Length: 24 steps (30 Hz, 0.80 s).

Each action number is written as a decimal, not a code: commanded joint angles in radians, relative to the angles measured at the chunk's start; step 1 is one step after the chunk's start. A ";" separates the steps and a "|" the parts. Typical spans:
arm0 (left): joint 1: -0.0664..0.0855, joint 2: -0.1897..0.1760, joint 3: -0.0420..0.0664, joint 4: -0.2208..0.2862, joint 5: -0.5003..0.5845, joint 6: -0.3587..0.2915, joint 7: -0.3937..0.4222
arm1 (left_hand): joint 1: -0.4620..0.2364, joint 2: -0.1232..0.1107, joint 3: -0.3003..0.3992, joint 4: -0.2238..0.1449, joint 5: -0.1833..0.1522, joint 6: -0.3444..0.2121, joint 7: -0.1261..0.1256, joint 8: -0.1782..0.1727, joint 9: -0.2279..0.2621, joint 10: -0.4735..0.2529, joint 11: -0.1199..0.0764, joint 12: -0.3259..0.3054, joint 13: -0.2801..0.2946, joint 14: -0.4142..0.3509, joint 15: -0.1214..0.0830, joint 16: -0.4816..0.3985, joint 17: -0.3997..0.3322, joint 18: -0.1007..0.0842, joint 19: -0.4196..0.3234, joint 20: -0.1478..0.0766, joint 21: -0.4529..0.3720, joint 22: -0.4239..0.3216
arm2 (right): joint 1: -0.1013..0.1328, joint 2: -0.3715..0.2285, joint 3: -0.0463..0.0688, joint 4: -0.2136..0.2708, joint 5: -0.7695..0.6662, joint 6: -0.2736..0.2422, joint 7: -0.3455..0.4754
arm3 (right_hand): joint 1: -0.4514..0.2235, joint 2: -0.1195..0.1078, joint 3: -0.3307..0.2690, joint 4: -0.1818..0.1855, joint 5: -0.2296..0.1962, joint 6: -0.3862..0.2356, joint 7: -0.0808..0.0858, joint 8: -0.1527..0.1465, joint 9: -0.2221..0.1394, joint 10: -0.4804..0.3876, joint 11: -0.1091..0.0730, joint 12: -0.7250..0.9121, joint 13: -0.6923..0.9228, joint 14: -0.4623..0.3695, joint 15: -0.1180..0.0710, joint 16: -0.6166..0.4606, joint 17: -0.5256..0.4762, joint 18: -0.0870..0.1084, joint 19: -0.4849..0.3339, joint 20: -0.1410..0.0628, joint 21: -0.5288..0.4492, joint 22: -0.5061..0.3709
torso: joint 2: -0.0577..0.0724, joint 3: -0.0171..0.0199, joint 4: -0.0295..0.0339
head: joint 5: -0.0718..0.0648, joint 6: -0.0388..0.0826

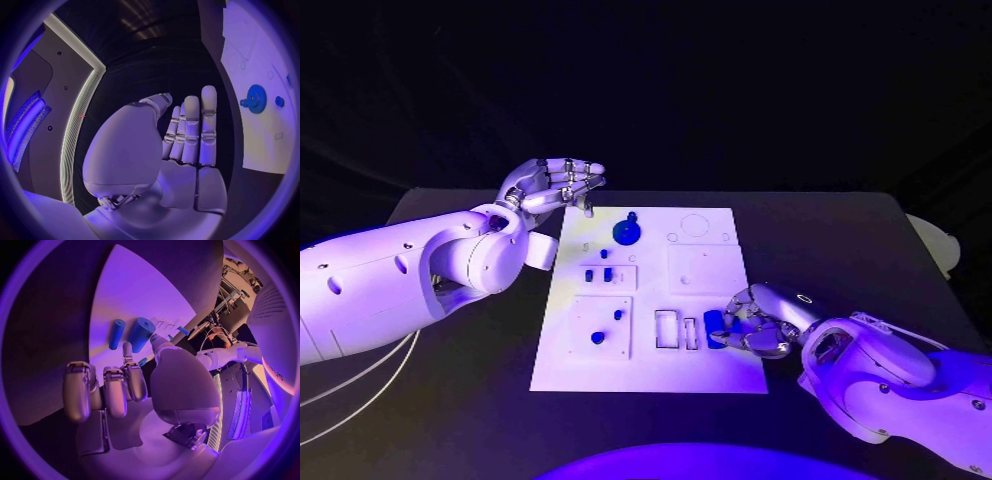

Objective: Assemble the parts on the task board

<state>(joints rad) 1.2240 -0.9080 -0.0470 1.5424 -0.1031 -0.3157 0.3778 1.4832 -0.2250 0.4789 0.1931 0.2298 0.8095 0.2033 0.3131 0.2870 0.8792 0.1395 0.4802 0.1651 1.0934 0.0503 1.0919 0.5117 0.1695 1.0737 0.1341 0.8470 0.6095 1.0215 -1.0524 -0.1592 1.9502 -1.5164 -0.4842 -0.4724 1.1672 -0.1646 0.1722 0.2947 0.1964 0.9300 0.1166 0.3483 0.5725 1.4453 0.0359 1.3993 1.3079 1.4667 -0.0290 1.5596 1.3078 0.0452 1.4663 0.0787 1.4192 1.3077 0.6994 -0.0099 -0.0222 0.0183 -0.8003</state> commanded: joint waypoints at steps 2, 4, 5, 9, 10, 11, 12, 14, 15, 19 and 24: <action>0.000 0.000 0.001 0.003 0.005 0.017 0.008 | -0.001 0.003 0.005 -0.003 0.002 -0.007 0.002 0.003 -0.001 -0.008 -0.002 0.005 -0.001 -0.007 0.003 0.002 -0.001 0.016 -0.004 0.001 -0.004 -0.001 | -0.009 0.015 0.000 -0.011 -0.048 0.029 -0.036 | -0.015 0.000 -0.012 -0.001 0.004 0.002 -0.009 0.008 0.002 0.004 -0.005 0.003 0.103 0.100 -0.006 0.007 0.245 -0.013 0.047 -0.007 0.002 0.204 | 0.000 0.0002 0.0006 | 0.002 0.000; 0.000 -0.001 0.001 0.003 0.005 0.018 0.008 | -0.001 0.003 0.005 -0.003 0.002 -0.007 0.002 0.003 -0.001 -0.008 -0.002 0.005 -0.001 -0.007 0.003 0.002 -0.001 0.016 -0.004 0.001 -0.004 -0.001 | -0.012 0.023 0.000 -0.018 -0.058 0.038 -0.041 | -0.015 0.001 -0.014 -0.001 0.004 0.002 -0.009 0.008 0.002 0.005 -0.005 0.003 0.104 0.100 -0.006 0.007 0.245 -0.013 0.047 -0.007 0.001 0.204 | 0.000 0.0001 0.0002 | 0.003 0.000; 0.000 -0.001 0.001 0.003 0.005 0.019 0.008 | -0.001 0.003 0.005 -0.003 0.002 -0.007 0.002 0.003 -0.001 -0.008 -0.002 0.005 -0.001 -0.007 0.003 0.002 -0.001 0.016 -0.004 0.001 -0.004 -0.001 | -0.014 0.026 0.000 -0.022 -0.063 0.042 -0.044 | -0.016 0.001 -0.016 -0.001 0.003 0.002 -0.010 0.008 0.002 0.004 -0.005 0.002 0.103 0.100 -0.006 0.006 0.243 -0.013 0.046 -0.007 -0.001 0.203 | 0.000 0.0002 -0.0002 | 0.005 -0.001; 0.000 -0.002 0.001 0.004 0.005 0.020 0.006 | -0.003 0.004 0.004 -0.002 0.002 -0.007 0.002 0.004 -0.001 -0.008 -0.002 0.007 -0.001 -0.007 0.003 0.003 -0.002 0.016 -0.004 0.001 -0.005 -0.002 | -0.021 0.040 0.000 -0.033 -0.083 0.049 -0.052 | -0.015 0.002 -0.023 -0.002 -0.002 0.004 -0.010 0.011 0.003 0.005 -0.006 0.004 0.104 0.100 -0.007 0.007 0.245 -0.013 0.047 -0.007 0.001 0.204 | 0.000 0.0005 0.0002 | 0.005 -0.001; 0.000 -0.002 0.001 0.004 0.005 0.021 0.006 | -0.003 0.004 0.004 -0.002 0.002 -0.007 0.002 0.004 -0.001 -0.008 -0.002 0.007 -0.001 -0.007 0.003 0.003 -0.002 0.016 -0.004 0.001 -0.005 -0.002 | -0.022 0.044 0.000 -0.035 -0.086 0.049 -0.053 | -0.014 0.002 -0.025 -0.002 -0.003 0.005 -0.011 0.011 0.003 0.005 -0.006 0.004 0.105 0.100 -0.007 0.007 0.245 -0.013 0.047 -0.008 0.001 0.204 | 0.000 0.0004 0.0001 | 0.005 -0.001; 0.000 -0.003 0.001 0.005 0.005 0.021 0.005 | -0.003 0.004 0.004 -0.002 0.002 -0.007 0.002 0.004 -0.001 -0.008 -0.002 0.007 -0.001 -0.007 0.003 0.003 -0.002 0.016 -0.004 0.001 -0.005 -0.002 | -0.024 0.048 0.000 -0.037 -0.089 0.050 -0.055 | -0.013 0.003 -0.027 -0.002 -0.004 0.006 -0.011 0.012 0.004 0.006 -0.007 0.005 0.105 0.100 -0.007 0.007 0.245 -0.013 0.047 -0.008 0.001 0.204 | 0.000 0.0004 0.0001 | 0.005 -0.001; 0.000 -0.003 0.001 0.005 0.005 0.021 0.005 | -0.003 0.004 0.004 -0.002 0.002 -0.007 0.002 0.004 -0.001 -0.008 -0.002 0.007 -0.001 -0.007 0.003 0.003 -0.002 0.016 -0.004 0.001 -0.005 -0.002 | -0.025 0.051 0.000 -0.039 -0.091 0.049 -0.056 | -0.013 0.003 -0.027 -0.002 -0.004 0.006 -0.011 0.013 0.004 0.005 -0.007 0.004 0.105 0.101 -0.007 0.007 0.246 -0.013 0.047 -0.008 0.002 0.205 | 0.000 0.0004 0.0001 | 0.005 -0.001; 0.000 -0.003 0.001 0.005 0.005 0.021 0.005 | -0.003 0.004 0.004 -0.002 0.002 -0.007 0.002 0.004 -0.001 -0.008 -0.002 0.007 -0.001 -0.007 0.003 0.003 -0.002 0.016 -0.004 0.001 -0.005 -0.002 | -0.028 0.059 0.000 -0.041 -0.095 0.047 -0.058 | -0.011 0.004 -0.029 -0.003 -0.005 0.007 -0.012 0.014 0.004 0.007 -0.007 0.006 0.107 0.101 -0.008 0.007 0.246 -0.013 0.047 -0.008 0.002 0.205 | 0.000 0.0005 -0.0005 | 0.006 -0.001; 0.000 -0.003 0.001 0.005 0.005 0.021 0.005 | -0.003 0.004 0.004 -0.002 0.002 -0.007 0.002 0.004 -0.001 -0.008 -0.002 0.007 -0.001 -0.007 0.003 0.003 -0.002 0.016 -0.004 0.001 -0.005 -0.002 | -0.028 0.061 0.000 -0.041 -0.095 0.046 -0.058 | -0.009 0.005 -0.031 -0.003 -0.005 0.009 -0.013 0.015 0.005 0.007 -0.008 0.006 0.107 0.101 -0.008 0.007 0.246 -0.014 0.048 -0.008 0.003 0.205 | 0.000 0.0005 -0.0005 | 0.006 -0.001; 0.000 -0.005 0.001 0.006 0.005 0.022 0.004 | -0.004 0.004 0.004 -0.001 0.002 -0.008 0.002 0.004 -0.001 -0.009 -0.002 0.007 -0.001 -0.007 0.003 0.003 -0.002 0.016 -0.004 0.002 -0.005 -0.002 | -0.031 0.069 0.000 -0.042 -0.098 0.024 -0.061 | 0.012 0.022 -0.034 -0.004 0.004 0.019 -0.018 0.024 0.008 0.015 -0.012 0.016 0.117 0.101 -0.012 0.008 0.249 -0.014 0.050 -0.011 0.007 0.208 | 0.000 -0.0004 -0.0009 | 0.004 0.000; 0.000 -0.006 0.001 0.007 0.005 0.021 0.004 | -0.004 0.004 0.004 -0.001 0.002 -0.008 0.002 0.004 -0.001 -0.009 -0.002 0.007 -0.001 -0.007 0.003 0.003 -0.002 0.016 -0.004 0.002 -0.005 -0.002 | -0.033 0.071 0.000 -0.040 -0.100 -0.009 -0.063 | 0.034 0.033 -0.030 -0.005 0.017 0.028 -0.022 0.031 0.010 0.021 -0.016 0.023 0.124 0.102 -0.015 0.008 0.252 -0.016 0.052 -0.014 0.013 0.211 | -0.001 -0.0006 -0.0031 | 0.007 -0.001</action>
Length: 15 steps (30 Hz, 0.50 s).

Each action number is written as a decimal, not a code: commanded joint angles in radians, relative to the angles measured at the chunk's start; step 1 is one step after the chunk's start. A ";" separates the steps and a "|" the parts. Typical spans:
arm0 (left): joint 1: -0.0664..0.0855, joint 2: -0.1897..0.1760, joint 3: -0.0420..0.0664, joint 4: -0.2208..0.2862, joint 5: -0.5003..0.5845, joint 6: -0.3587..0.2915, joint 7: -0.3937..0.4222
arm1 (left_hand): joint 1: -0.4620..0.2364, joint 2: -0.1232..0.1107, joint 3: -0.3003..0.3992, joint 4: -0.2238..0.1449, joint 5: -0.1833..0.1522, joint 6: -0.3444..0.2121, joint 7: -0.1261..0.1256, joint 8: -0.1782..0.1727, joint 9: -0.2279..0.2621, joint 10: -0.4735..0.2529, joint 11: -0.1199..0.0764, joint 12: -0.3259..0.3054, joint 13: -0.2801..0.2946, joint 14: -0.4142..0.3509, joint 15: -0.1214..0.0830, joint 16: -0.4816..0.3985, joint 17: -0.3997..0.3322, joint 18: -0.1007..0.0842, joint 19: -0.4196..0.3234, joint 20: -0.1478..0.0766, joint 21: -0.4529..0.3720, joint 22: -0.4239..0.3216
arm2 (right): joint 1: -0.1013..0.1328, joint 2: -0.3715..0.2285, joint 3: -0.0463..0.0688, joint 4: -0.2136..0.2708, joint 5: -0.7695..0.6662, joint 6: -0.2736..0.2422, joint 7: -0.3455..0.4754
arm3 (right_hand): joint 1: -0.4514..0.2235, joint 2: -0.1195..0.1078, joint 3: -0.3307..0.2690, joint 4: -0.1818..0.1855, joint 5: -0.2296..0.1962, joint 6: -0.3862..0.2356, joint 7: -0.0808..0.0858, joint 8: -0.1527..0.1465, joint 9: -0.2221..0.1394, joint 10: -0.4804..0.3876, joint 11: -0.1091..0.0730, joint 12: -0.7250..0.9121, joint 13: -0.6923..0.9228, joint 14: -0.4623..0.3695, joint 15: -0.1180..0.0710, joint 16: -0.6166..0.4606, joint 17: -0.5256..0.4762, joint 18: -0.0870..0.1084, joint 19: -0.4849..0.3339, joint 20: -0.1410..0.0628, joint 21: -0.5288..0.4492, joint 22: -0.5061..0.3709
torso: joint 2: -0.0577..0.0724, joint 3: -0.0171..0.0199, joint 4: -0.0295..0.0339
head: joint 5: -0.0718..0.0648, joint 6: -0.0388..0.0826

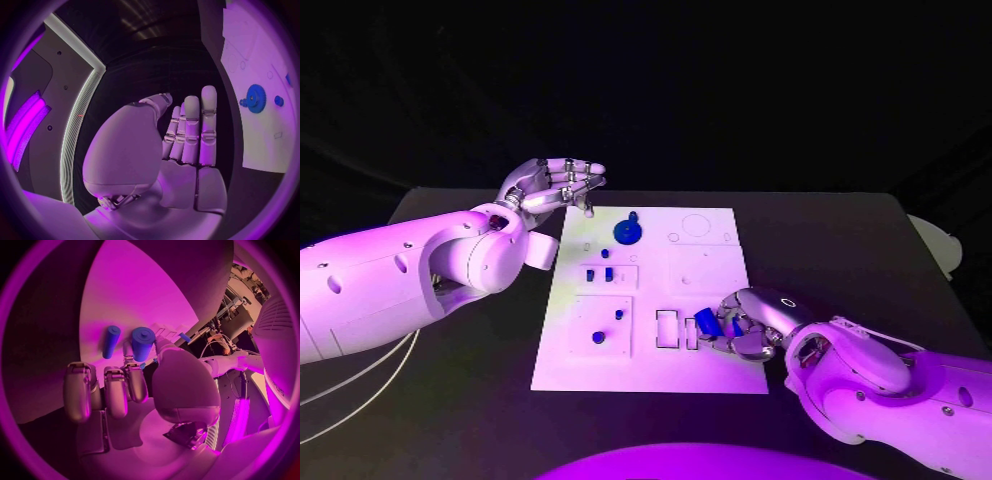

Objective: Assemble the parts on the task board

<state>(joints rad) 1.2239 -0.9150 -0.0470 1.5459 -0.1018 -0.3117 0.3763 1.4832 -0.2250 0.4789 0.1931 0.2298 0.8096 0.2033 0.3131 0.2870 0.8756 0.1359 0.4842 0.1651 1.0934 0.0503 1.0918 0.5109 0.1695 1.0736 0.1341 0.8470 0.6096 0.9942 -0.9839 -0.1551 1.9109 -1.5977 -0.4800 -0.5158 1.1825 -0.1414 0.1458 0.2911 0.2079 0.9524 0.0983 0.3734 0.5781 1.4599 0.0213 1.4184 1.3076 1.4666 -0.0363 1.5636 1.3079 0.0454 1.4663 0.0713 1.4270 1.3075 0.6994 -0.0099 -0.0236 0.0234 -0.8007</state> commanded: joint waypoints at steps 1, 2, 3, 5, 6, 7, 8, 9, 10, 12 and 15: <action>0.000 0.000 0.001 0.004 0.004 0.017 0.005 | -0.004 0.004 0.004 -0.001 0.002 -0.008 0.002 0.004 -0.001 -0.005 0.002 0.003 -0.001 -0.007 0.003 0.003 -0.001 0.016 -0.004 0.001 -0.005 -0.002 | -0.006 0.002 -0.004 0.000 -0.019 -0.023 -0.020 | 0.023 0.013 -0.002 -0.002 0.008 0.008 -0.004 0.007 0.005 0.008 -0.003 0.006 0.126 0.102 -0.008 0.004 0.251 -0.016 0.053 -0.007 0.006 0.211 | -0.001 0.0002 -0.0009 | 0.002 0.000; 0.000 0.000 0.001 0.004 0.004 0.017 0.005 | -0.004 0.004 0.004 -0.001 0.002 -0.008 0.002 0.004 -0.001 -0.005 0.002 0.003 -0.001 -0.007 0.003 0.003 -0.001 0.016 -0.004 0.001 -0.005 -0.002 | -0.006 0.001 -0.004 0.002 -0.019 -0.033 -0.020 | 0.035 0.021 0.004 -0.003 0.015 0.012 -0.007 0.010 0.005 0.011 -0.005 0.008 0.129 0.102 -0.010 0.005 0.252 -0.017 0.054 -0.009 0.008 0.212 | 0.000 0.0011 0.0001 | 0.001 0.001; 0.000 0.000 0.001 0.004 0.004 0.017 0.005 | -0.004 0.004 0.004 -0.001 0.002 -0.008 0.002 0.004 -0.001 -0.005 0.002 0.003 -0.001 -0.007 0.003 0.003 -0.001 0.016 -0.004 0.001 -0.005 -0.002 | -0.006 0.000 -0.004 0.004 -0.019 -0.045 -0.020 | 0.044 0.025 0.008 -0.003 0.021 0.017 -0.009 0.012 0.006 0.015 -0.007 0.013 0.134 0.103 -0.012 0.005 0.255 -0.017 0.055 -0.010 0.010 0.213 | 0.000 0.0016 0.0002 | 0.001 0.001; 0.000 0.000 0.001 0.004 0.004 0.017 0.005 | -0.005 0.004 0.004 -0.001 0.002 -0.008 0.002 0.005 -0.001 -0.006 0.002 0.004 -0.001 -0.007 0.003 0.003 -0.001 0.016 -0.004 0.002 -0.005 -0.002 | -0.006 -0.005 -0.003 0.012 -0.016 -0.080 -0.018 | 0.057 0.032 0.016 -0.004 0.031 0.023 -0.013 0.016 0.006 0.018 -0.010 0.016 0.137 0.103 -0.015 0.005 0.256 -0.018 0.056 -0.012 0.014 0.215 | 0.000 0.0019 0.0010 | 0.001 0.002; 0.000 0.000 0.001 0.004 0.004 0.017 0.005 | -0.005 0.004 0.004 -0.001 0.002 -0.008 0.002 0.005 -0.001 -0.006 0.002 0.004 -0.001 -0.007 0.003 0.003 -0.001 0.016 -0.004 0.002 -0.005 -0.002 | -0.006 -0.010 -0.002 0.020 -0.007 -0.105 -0.015 | 0.077 0.041 0.029 -0.008 0.033 0.031 -0.019 0.020 0.008 0.022 -0.015 0.021 0.141 0.103 -0.018 0.006 0.258 -0.019 0.058 -0.015 0.019 0.217 | -0.001 0.0022 0.0014 | 0.002 0.003; 0.000 0.000 0.001 0.004 0.004 0.016 0.005 | -0.005 0.004 0.004 -0.001 0.002 -0.008 0.002 0.005 -0.001 -0.006 0.002 0.004 -0.001 -0.007 0.003 0.003 -0.001 0.016 -0.004 0.002 -0.005 -0.002 | -0.006 -0.012 -0.001 0.023 -0.004 -0.113 -0.013 | 0.091 0.043 0.037 -0.011 0.023 0.036 -0.022 0.024 0.009 0.026 -0.018 0.025 0.146 0.104 -0.021 0.007 0.261 -0.020 0.061 -0.017 0.025 0.220 | -0.001 0.0020 0.0019 | 0.002 0.003; 0.000 0.000 0.001 0.004 0.004 0.016 0.005 | -0.005 0.004 0.004 -0.001 0.002 -0.008 0.002 0.005 -0.001 -0.006 0.002 0.004 -0.001 -0.007 0.003 0.003 -0.001 0.016 -0.004 0.002 -0.005 -0.002 | -0.006 -0.018 0.001 0.034 0.012 -0.140 -0.007 | 0.100 0.045 0.046 -0.008 0.013 0.039 -0.024 0.025 0.009 0.028 -0.020 0.027 0.147 0.104 -0.023 0.007 0.263 -0.021 0.062 -0.019 0.029 0.221 | -0.001 0.0018 0.0017 | 0.003 0.003; 0.000 0.000 0.001 0.004 0.004 0.016 0.005 | -0.005 0.004 0.004 -0.001 0.002 -0.008 0.002 0.005 -0.001 -0.006 0.002 0.004 -0.001 -0.007 0.003 0.003 -0.001 0.016 -0.004 0.002 -0.005 -0.002 | -0.004 -0.022 0.003 0.041 0.024 -0.156 -0.002 | 0.102 0.047 0.050 -0.006 0.016 0.041 -0.025 0.026 0.010 0.028 -0.021 0.028 0.148 0.104 -0.024 0.007 0.263 -0.021 0.063 -0.020 0.030 0.222 | -0.001 0.0019 0.0015 | 0.003 0.003; 0.000 0.000 0.001 0.004 0.004 0.015 0.005 | -0.005 0.004 0.004 -0.001 0.002 -0.008 0.002 0.005 -0.001 -0.006 0.002 0.004 -0.001 -0.007 0.003 0.003 -0.001 0.016 -0.004 0.002 -0.005 -0.002 | -0.003 -0.024 0.005 0.047 0.034 -0.168 0.002 | 0.106 0.050 0.056 -0.005 0.022 0.042 -0.027 0.027 0.010 0.029 -0.022 0.029 0.149 0.104 -0.025 0.007 0.263 -0.022 0.064 -0.022 0.033 0.223 | -0.002 0.0012 0.0008 | 0.003 0.005; 0.000 0.001 0.001 0.003 0.004 0.015 0.005 | -0.005 0.004 0.004 -0.001 0.002 -0.008 0.002 0.005 -0.001 -0.006 0.002 0.004 -0.001 -0.007 0.003 0.003 -0.001 0.016 -0.004 0.002 -0.005 -0.002 | 0.002 -0.028 0.008 0.060 0.056 -0.190 0.011 | 0.114 0.051 0.065 -0.006 0.027 0.045 -0.029 0.027 0.010 0.030 -0.025 0.028 0.149 0.104 -0.027 0.007 0.263 -0.022 0.064 -0.023 0.034 0.224 | -0.002 0.0009 0.0005 | 0.002 0.006; 0.000 0.003 0.001 0.003 0.004 0.015 0.005 | -0.005 0.004 0.004 -0.001 0.002 -0.008 0.002 0.005 -0.001 -0.006 0.002 0.004 -0.001 -0.007 0.003 0.003 -0.001 0.016 -0.004 0.002 -0.005 -0.002 | 0.009 -0.030 0.011 0.073 0.080 -0.209 0.021 | 0.123 0.052 0.077 -0.007 0.034 0.047 -0.031 0.028 0.009 0.030 -0.027 0.027 0.149 0.104 -0.029 0.007 0.263 -0.022 0.065 -0.026 0.035 0.224 | -0.001 0.0005 0.0015 | 0.001 0.006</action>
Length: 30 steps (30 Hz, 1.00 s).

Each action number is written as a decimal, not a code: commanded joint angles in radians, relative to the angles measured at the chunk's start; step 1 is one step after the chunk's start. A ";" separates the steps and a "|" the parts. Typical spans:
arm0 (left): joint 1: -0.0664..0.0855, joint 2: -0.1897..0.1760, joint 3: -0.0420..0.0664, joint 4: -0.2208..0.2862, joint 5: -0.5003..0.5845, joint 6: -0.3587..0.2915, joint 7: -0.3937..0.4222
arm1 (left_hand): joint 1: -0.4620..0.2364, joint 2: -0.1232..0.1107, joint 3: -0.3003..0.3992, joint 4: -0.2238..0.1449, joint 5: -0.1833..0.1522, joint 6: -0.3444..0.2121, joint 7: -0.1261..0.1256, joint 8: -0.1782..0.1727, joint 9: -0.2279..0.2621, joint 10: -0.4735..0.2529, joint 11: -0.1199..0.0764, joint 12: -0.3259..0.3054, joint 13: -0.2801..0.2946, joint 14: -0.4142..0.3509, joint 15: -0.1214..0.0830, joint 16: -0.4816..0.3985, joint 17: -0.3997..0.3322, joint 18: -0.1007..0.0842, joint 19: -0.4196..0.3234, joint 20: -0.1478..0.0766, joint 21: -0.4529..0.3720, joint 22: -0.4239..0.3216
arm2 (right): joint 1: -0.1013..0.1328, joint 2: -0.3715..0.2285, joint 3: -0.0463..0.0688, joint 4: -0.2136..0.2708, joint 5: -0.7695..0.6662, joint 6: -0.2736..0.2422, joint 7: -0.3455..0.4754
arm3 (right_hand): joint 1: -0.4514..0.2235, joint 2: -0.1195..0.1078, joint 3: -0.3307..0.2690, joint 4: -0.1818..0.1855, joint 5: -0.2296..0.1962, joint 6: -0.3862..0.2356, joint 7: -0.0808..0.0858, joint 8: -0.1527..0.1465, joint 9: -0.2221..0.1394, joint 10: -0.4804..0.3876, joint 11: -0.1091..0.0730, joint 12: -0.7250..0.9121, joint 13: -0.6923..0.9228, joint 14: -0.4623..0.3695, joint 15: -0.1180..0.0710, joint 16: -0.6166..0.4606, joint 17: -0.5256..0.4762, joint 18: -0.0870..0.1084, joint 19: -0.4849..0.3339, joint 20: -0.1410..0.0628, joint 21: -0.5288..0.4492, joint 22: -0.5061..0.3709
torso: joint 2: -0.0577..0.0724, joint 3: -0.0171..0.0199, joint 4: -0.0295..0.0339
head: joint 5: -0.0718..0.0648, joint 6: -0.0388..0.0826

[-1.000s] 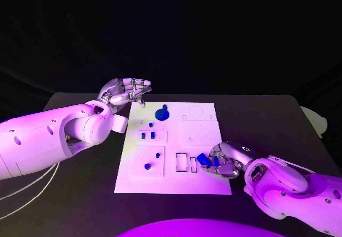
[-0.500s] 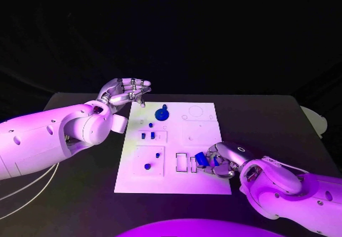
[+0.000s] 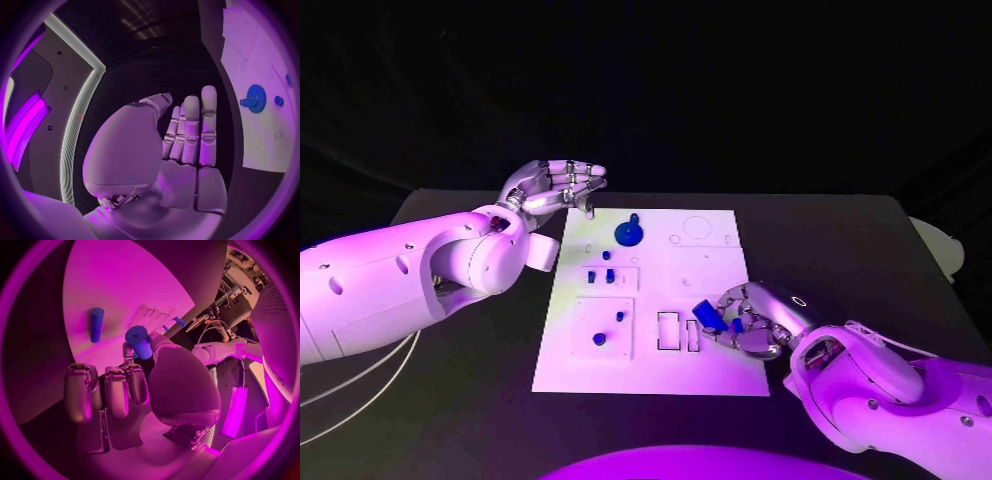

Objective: Assemble the parts on the task board

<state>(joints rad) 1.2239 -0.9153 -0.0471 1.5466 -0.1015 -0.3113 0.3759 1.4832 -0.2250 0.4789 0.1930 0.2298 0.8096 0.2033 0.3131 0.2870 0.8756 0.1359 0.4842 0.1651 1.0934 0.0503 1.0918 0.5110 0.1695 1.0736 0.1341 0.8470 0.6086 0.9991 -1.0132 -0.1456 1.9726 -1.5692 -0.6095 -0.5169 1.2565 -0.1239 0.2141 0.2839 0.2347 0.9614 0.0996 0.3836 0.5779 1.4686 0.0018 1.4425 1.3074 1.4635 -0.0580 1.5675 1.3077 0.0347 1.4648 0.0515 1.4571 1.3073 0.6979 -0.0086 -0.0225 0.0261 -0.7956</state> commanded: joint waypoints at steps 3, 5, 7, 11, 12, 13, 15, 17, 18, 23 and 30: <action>0.000 0.004 0.001 0.002 0.004 0.015 0.006 | -0.005 0.004 0.004 -0.001 0.002 -0.008 0.002 0.005 -0.001 -0.006 0.002 0.004 -0.001 -0.008 0.003 0.003 -0.002 0.016 -0.004 0.002 -0.006 -0.001 | 0.009 0.000 0.003 0.020 0.074 -0.085 0.028 | 0.055 0.034 0.016 0.000 0.014 0.040 -0.034 0.018 0.010 0.023 -0.009 0.004 0.150 0.107 -0.009 0.003 0.263 -0.012 0.067 -0.007 0.006 0.225 | 0.001 -0.0010 0.0014 | -0.001 0.002; 0.000 0.004 0.001 0.002 0.004 0.015 0.006 | -0.005 0.004 0.004 -0.001 0.002 -0.008 0.002 0.005 -0.001 -0.006 0.002 0.004 -0.001 -0.008 0.003 0.003 -0.002 0.016 -0.004 0.002 -0.006 -0.001 | 0.011 0.005 0.004 0.022 0.091 -0.079 0.035 | 0.056 0.033 0.019 0.000 0.016 0.040 -0.034 0.018 0.009 0.024 -0.009 0.005 0.151 0.107 -0.009 0.003 0.263 -0.012 0.067 -0.008 0.007 0.226 | 0.001 -0.0015 0.0014 | -0.001 0.001; 0.000 0.004 0.001 0.002 0.004 0.015 0.006 | -0.005 0.004 0.004 -0.001 0.002 -0.008 0.002 0.005 -0.001 -0.007 0.002 0.004 -0.001 -0.008 0.003 0.003 -0.002 0.016 -0.004 0.002 -0.006 -0.001 | 0.012 0.014 0.004 0.020 0.110 -0.062 0.042 | 0.056 0.033 0.020 0.000 0.017 0.041 -0.034 0.018 0.009 0.024 -0.009 0.005 0.151 0.107 -0.009 0.003 0.263 -0.012 0.067 -0.008 0.007 0.226 | 0.001 -0.0023 0.0004 | -0.002 0.000; 0.000 0.006 0.001 0.002 0.004 0.016 0.006 | -0.005 0.004 0.004 -0.001 0.002 -0.008 0.002 0.005 -0.001 -0.007 0.002 0.004 -0.001 -0.008 0.003 0.003 -0.002 0.016 -0.004 0.002 -0.006 -0.001 | 0.013 0.038 0.004 0.012 0.147 -0.009 0.051 | 0.041 0.029 0.019 0.007 0.013 0.043 -0.032 0.017 0.009 0.024 -0.008 0.004 0.151 0.107 -0.009 0.003 0.263 -0.011 0.065 -0.008 0.000 0.223 | 0.001 -0.0027 0.0017 | -0.001 -0.001; 0.000 0.006 0.001 0.002 0.004 0.016 0.006 | -0.005 0.004 0.004 -0.001 0.002 -0.008 0.002 0.005 -0.001 -0.007 0.002 0.004 -0.001 -0.008 0.003 0.003 -0.002 0.016 -0.004 0.002 -0.006 -0.001 | 0.012 0.046 0.004 0.009 0.155 0.006 0.052 | 0.030 0.027 0.019 0.008 0.010 0.044 -0.031 0.017 0.009 0.023 -0.007 0.002 0.149 0.107 -0.008 0.003 0.263 -0.010 0.064 -0.008 -0.003 0.223 | 0.001 -0.0030 0.0018 | -0.001 -0.001; 0.000 0.006 0.001 0.003 0.004 0.016 0.006 | -0.005 0.004 0.004 -0.001 0.002 -0.008 0.002 0.005 -0.001 -0.007 0.002 0.004 -0.001 -0.008 0.003 0.003 -0.002 0.016 -0.004 0.002 -0.006 -0.001 | 0.012 0.054 0.004 0.007 0.162 0.020 0.053 | 0.017 0.026 0.018 0.009 0.009 0.045 -0.031 0.016 0.008 0.022 -0.006 -0.001 0.147 0.107 -0.008 0.003 0.263 -0.010 0.063 -0.008 -0.004 0.222 | 0.001 -0.0028 0.0026 | -0.001 -0.001; 0.000 0.007 0.001 0.003 0.004 0.017 0.006 | -0.005 0.004 0.004 -0.001 0.002 -0.008 0.002 0.005 -0.001 -0.007 0.002 0.004 -0.001 -0.008 0.003 0.003 -0.002 0.016 -0.004 0.002 -0.006 -0.001 | 0.012 0.065 0.004 0.002 0.172 0.042 0.052 | 0.006 0.026 0.018 0.009 0.009 0.045 -0.030 0.015 0.008 0.023 -0.006 0.000 0.148 0.107 -0.008 0.003 0.263 -0.010 0.063 -0.008 -0.005 0.222 | 0.001 -0.0023 0.0015 | 0.001 -0.001; 0.000 0.007 0.001 0.003 0.004 0.017 0.006 | -0.005 0.004 0.004 -0.001 0.002 -0.008 0.002 0.005 -0.001 -0.007 0.002 0.004 -0.001 -0.008 0.003 0.003 -0.002 0.016 -0.004 0.002 -0.006 -0.001 | 0.011 0.079 0.004 -0.004 0.180 0.064 0.050 | -0.015 0.025 0.015 0.009 0.007 0.047 -0.030 0.015 0.007 0.022 -0.006 -0.003 0.146 0.107 -0.007 0.003 0.261 -0.010 0.062 -0.007 -0.007 0.222 | 0.002 -0.0026 0.0020 | 0.002 -0.002; 0.000 0.007 0.001 0.003 0.004 0.017 0.006 | -0.005 0.004 0.004 -0.001 0.002 -0.008 0.002 0.005 -0.001 -0.007 0.002 0.004 -0.001 -0.008 0.003 0.003 -0.002 0.016 -0.004 0.002 -0.006 -0.001 | 0.011 0.084 0.004 -0.007 0.182 0.073 0.049 | -0.030 0.026 0.014 0.009 0.005 0.050 -0.031 0.016 0.008 0.023 -0.006 -0.002 0.147 0.107 -0.007 0.003 0.261 -0.010 0.062 -0.007 -0.007 0.222 | 0.002 -0.0030 0.0021 | 0.001 -0.002; 0.000 0.006 0.001 0.004 0.004 0.017 0.006 | -0.005 0.004 0.004 -0.001 0.002 -0.008 0.002 0.005 -0.001 -0.007 0.002 0.004 -0.001 -0.008 0.003 0.003 -0.002 0.016 -0.004 0.002 -0.006 -0.001 | 0.007 0.107 0.004 -0.022 0.190 0.120 0.034 | -0.087 0.029 0.008 0.008 0.038 0.069 -0.038 0.030 0.014 0.030 -0.012 0.006 0.156 0.107 -0.012 0.002 0.260 -0.009 0.062 -0.011 -0.010 0.222 | 0.002 -0.0023 0.0017 | 0.004 -0.003; 0.000 0.005 0.001 0.005 0.009 0.017 0.006 | -0.009 0.005 0.004 0.001 0.002 -0.009 0.003 0.006 -0.001 -0.010 0.003 0.006 -0.001 -0.009 0.004 0.004 -0.003 0.015 -0.005 0.002 -0.007 -0.002 | 0.006 0.122 0.004 -0.039 0.183 0.148 0.018 | -0.117 0.037 0.005 0.010 0.055 0.078 -0.042 0.038 0.018 0.036 -0.016 0.014 0.164 0.106 -0.015 0.002 0.258 -0.009 0.062 -0.013 -0.010 0.223 | 0.002 -0.0017 0.0001 | 0.007 -0.004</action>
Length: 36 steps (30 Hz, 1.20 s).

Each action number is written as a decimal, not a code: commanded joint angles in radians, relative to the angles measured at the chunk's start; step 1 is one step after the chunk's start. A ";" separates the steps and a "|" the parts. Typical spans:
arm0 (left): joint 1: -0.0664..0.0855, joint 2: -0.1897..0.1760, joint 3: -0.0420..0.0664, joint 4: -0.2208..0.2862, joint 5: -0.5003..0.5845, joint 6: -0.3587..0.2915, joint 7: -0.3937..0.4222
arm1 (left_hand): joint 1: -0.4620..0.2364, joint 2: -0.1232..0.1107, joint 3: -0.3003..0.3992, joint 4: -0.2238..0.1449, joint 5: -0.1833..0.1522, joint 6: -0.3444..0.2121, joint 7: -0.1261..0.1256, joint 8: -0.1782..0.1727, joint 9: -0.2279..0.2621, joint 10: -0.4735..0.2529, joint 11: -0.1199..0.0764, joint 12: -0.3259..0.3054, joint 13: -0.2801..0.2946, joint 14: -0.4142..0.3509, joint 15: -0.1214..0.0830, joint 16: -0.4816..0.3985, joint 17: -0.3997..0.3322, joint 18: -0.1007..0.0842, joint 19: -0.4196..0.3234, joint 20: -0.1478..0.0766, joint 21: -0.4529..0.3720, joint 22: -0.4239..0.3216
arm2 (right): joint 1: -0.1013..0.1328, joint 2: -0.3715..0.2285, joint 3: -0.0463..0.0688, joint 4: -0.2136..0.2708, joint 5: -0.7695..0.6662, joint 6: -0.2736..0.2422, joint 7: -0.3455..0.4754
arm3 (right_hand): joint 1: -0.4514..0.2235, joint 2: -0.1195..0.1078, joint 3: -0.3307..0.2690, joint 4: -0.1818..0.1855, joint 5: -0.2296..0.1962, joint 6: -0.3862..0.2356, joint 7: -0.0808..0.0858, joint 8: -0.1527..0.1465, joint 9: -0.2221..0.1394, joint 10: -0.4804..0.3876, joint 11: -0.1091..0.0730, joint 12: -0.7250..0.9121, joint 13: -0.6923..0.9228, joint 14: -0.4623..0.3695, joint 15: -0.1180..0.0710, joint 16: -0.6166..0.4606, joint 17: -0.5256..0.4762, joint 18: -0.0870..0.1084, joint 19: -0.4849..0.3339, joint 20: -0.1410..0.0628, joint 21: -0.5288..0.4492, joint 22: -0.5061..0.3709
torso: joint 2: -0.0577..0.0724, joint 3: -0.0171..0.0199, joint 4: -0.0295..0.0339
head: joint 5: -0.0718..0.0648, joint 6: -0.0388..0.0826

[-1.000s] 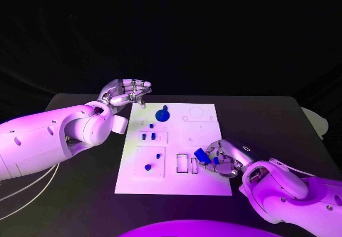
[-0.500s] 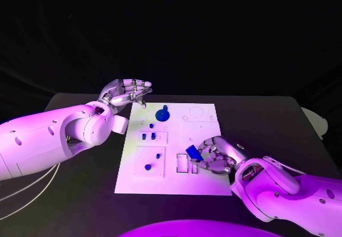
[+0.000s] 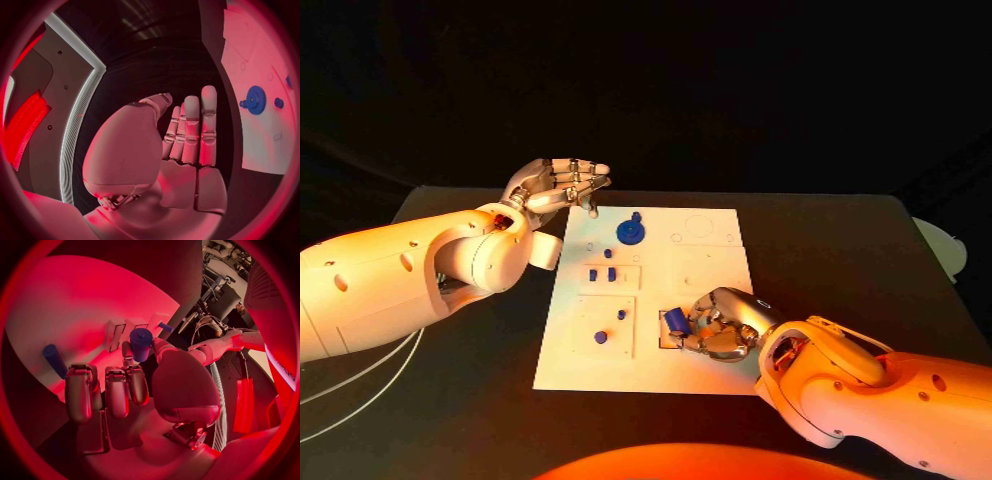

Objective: Assemble the parts on the task board

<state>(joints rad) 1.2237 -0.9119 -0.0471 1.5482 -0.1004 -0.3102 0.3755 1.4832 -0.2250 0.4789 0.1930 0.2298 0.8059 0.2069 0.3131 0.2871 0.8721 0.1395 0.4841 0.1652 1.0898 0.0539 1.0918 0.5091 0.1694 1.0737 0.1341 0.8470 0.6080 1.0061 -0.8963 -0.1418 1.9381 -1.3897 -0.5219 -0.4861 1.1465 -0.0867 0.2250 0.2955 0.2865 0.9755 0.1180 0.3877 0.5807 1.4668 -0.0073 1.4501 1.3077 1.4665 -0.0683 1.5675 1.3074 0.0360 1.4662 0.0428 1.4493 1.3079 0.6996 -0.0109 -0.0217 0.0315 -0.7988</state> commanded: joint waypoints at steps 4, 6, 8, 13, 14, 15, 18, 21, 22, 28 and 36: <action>0.000 0.001 0.001 0.004 0.009 0.016 0.006 | -0.009 0.005 0.004 0.001 0.002 -0.006 -0.001 0.006 -0.001 -0.007 -0.001 0.006 -0.001 -0.005 0.000 0.004 -0.001 0.015 -0.005 0.002 -0.007 -0.001 | -0.002 0.017 0.000 -0.016 -0.005 0.067 -0.020 | -0.015 0.002 -0.007 -0.002 0.005 0.065 -0.062 0.036 0.016 0.039 -0.007 0.008 0.166 0.103 -0.005 0.002 0.259 -0.010 0.060 -0.005 -0.004 0.222 | 0.000 0.0017 -0.0007 | 0.000 -0.001; 0.000 0.001 0.001 0.004 0.010 0.015 0.006 | -0.009 0.005 0.004 0.001 0.002 -0.006 -0.001 0.006 -0.001 -0.007 -0.001 0.006 -0.001 -0.005 0.000 0.004 -0.001 0.015 -0.005 0.002 -0.007 -0.001 | -0.002 0.022 0.000 -0.022 -0.009 0.068 -0.023 | -0.029 0.006 -0.008 -0.001 0.006 0.068 -0.063 0.040 0.018 0.041 -0.008 0.011 0.169 0.103 -0.006 0.002 0.259 -0.010 0.060 -0.006 -0.004 0.222 | 0.001 0.0015 -0.0007 | 0.000 -0.001; 0.000 0.001 0.001 0.004 0.010 0.015 0.006 | -0.009 0.005 0.004 0.001 0.002 -0.006 -0.001 0.006 -0.001 -0.007 -0.001 0.006 -0.001 -0.005 0.000 0.004 -0.001 0.015 -0.005 0.002 -0.007 -0.001 | -0.002 0.025 0.000 -0.026 -0.011 0.069 -0.026 | -0.034 0.007 -0.009 -0.002 0.007 0.070 -0.064 0.042 0.019 0.043 -0.009 0.014 0.172 0.103 -0.007 0.002 0.259 -0.010 0.060 -0.007 -0.005 0.222 | 0.001 0.0013 -0.0005 | 0.001 -0.002; 0.000 0.000 0.001 0.005 0.010 0.014 0.006 | -0.009 0.005 0.004 0.001 0.002 -0.006 -0.001 0.006 -0.001 -0.007 -0.001 0.006 -0.001 -0.005 0.000 0.004 -0.001 0.015 -0.005 0.002 -0.007 -0.001 | -0.002 0.032 0.000 -0.036 -0.026 0.064 -0.032 | -0.069 0.012 -0.017 -0.001 0.012 0.070 -0.066 0.050 0.023 0.043 -0.011 0.015 0.173 0.103 -0.009 0.002 0.259 -0.010 0.059 -0.009 -0.008 0.222 | 0.001 0.0012 -0.0003 | 0.002 -0.001; 0.000 -0.001 0.001 0.005 0.010 0.014 0.006 | -0.009 0.005 0.004 0.001 0.002 -0.006 -0.001 0.006 -0.001 -0.007 -0.001 0.006 -0.001 -0.005 0.000 0.004 -0.001 0.015 -0.005 0.002 -0.007 -0.001 | -0.002 0.033 0.000 -0.038 -0.029 0.064 -0.033 | -0.075 0.011 -0.020 -0.001 0.013 0.070 -0.066 0.051 0.024 0.043 -0.011 0.015 0.173 0.103 -0.009 0.002 0.259 -0.010 0.060 -0.009 -0.007 0.222 | 0.001 0.0015 -0.0008 | 0.003 -0.002; 0.000 -0.001 0.001 0.005 0.010 0.014 0.006 | -0.009 0.005 0.004 0.001 0.002 -0.006 -0.001 0.006 -0.001 -0.007 -0.001 0.006 -0.001 -0.005 0.000 0.004 -0.001 0.015 -0.005 0.002 -0.007 -0.001 | -0.001 0.034 0.000 -0.040 -0.033 0.062 -0.035 | -0.087 0.009 -0.026 -0.002 0.033 0.069 -0.067 0.053 0.026 0.043 -0.011 0.014 0.174 0.103 -0.010 0.002 0.258 -0.010 0.059 -0.010 -0.008 0.222 | 0.001 0.0015 -0.0008 | 0.003 -0.002; 0.001 -0.001 0.001 0.006 0.010 0.014 0.005 | -0.009 0.005 0.004 0.001 0.001 -0.006 -0.001 0.006 -0.001 -0.008 -0.001 0.006 -0.001 -0.006 0.000 0.005 -0.002 0.015 -0.005 0.002 -0.007 -0.001 | -0.001 0.037 0.000 -0.045 -0.041 0.059 -0.037 | -0.168 0.015 -0.064 -0.003 -0.051 0.070 -0.065 0.064 0.032 0.043 -0.016 0.013 0.174 0.103 -0.009 0.002 0.259 -0.009 0.059 -0.011 -0.010 0.222 | 0.001 0.0016 -0.0012 | 0.003 -0.001; 0.001 -0.001 0.001 0.006 0.010 0.014 0.005 | -0.009 0.005 0.004 0.001 0.001 -0.006 -0.001 0.006 -0.001 -0.008 -0.001 0.006 -0.001 -0.006 0.000 0.005 -0.002 0.015 -0.005 0.002 -0.007 -0.001 | -0.001 0.039 0.000 -0.050 -0.052 0.056 -0.040 | -0.245 0.019 -0.122 0.000 -0.163 0.062 -0.067 0.075 0.040 0.038 -0.012 0.005 0.169 0.103 -0.010 0.002 0.257 -0.008 0.057 -0.011 -0.018 0.221 | 0.001 0.0011 -0.0014 | 0.003 -0.001; 0.001 -0.001 0.001 0.006 0.010 0.015 0.005 | -0.009 0.005 0.004 0.001 0.001 -0.006 -0.001 0.006 -0.001 -0.008 -0.001 0.006 -0.001 -0.006 0.000 0.005 -0.002 0.015 -0.005 0.002 -0.007 -0.001 | -0.001 0.039 0.000 -0.052 -0.058 0.056 -0.042 | -0.253 0.021 -0.134 0.000 -0.183 0.059 -0.067 0.078 0.041 0.038 -0.012 0.003 0.169 0.103 -0.009 0.002 0.257 -0.008 0.056 -0.011 -0.020 0.220 | 0.001 0.0012 -0.0015 | 0.003 -0.001; 0.001 -0.002 0.001 0.007 0.010 0.016 0.004 | -0.009 0.005 0.004 0.001 0.001 -0.006 -0.001 0.006 -0.001 -0.008 -0.001 0.006 -0.001 -0.006 0.000 0.005 -0.002 0.015 -0.005 0.002 -0.007 -0.001 | -0.001 0.039 0.000 -0.051 -0.095 0.049 -0.049 | -0.269 0.018 -0.200 0.000 -0.230 0.043 -0.062 0.085 0.046 0.025 -0.008 -0.019 0.154 0.103 -0.006 0.002 0.259 -0.005 0.052 -0.008 -0.035 0.217 | 0.001 0.0017 -0.0005 | 0.001 -0.001; 0.001 -0.005 0.001 0.007 0.010 0.016 0.003 | -0.009 0.005 0.004 0.001 0.001 -0.006 -0.001 0.006 -0.001 -0.008 -0.001 0.006 -0.001 -0.006 0.000 0.005 -0.002 0.015 -0.005 0.002 -0.007 -0.001 | -0.001 0.019 0.000 -0.017 -0.135 0.003 -0.032 | -0.195 0.038 -0.232 -0.003 -0.189 0.038 -0.063 0.095 0.049 0.029 -0.008 -0.014 0.159 0.104 -0.006 0.003 0.263 -0.006 0.055 -0.007 -0.028 0.220 | 0.000 0.0026 -0.0013 | 0.005 0.001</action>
<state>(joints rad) 1.2238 -0.9171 -0.0471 1.5526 -0.0945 -0.3097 0.3737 1.4832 -0.2250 0.4789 0.1930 0.2298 0.8060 0.2068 0.3131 0.2871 0.8722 0.1394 0.4841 0.1652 1.0899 0.0538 1.0918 0.5082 0.1694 1.0736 0.1341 0.8431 0.6078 1.0058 -0.8725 -0.1414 1.9121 -1.4779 -0.4930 -0.5250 0.9268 -0.0536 -0.0017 0.2922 0.0845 1.0233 0.0555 0.4783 0.6283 1.4650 -0.0162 1.4306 1.3078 1.4629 -0.0719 1.5674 1.3080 0.0369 1.4663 0.0357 1.4192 1.3074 0.6999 -0.0090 -0.0225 0.0342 -0.8002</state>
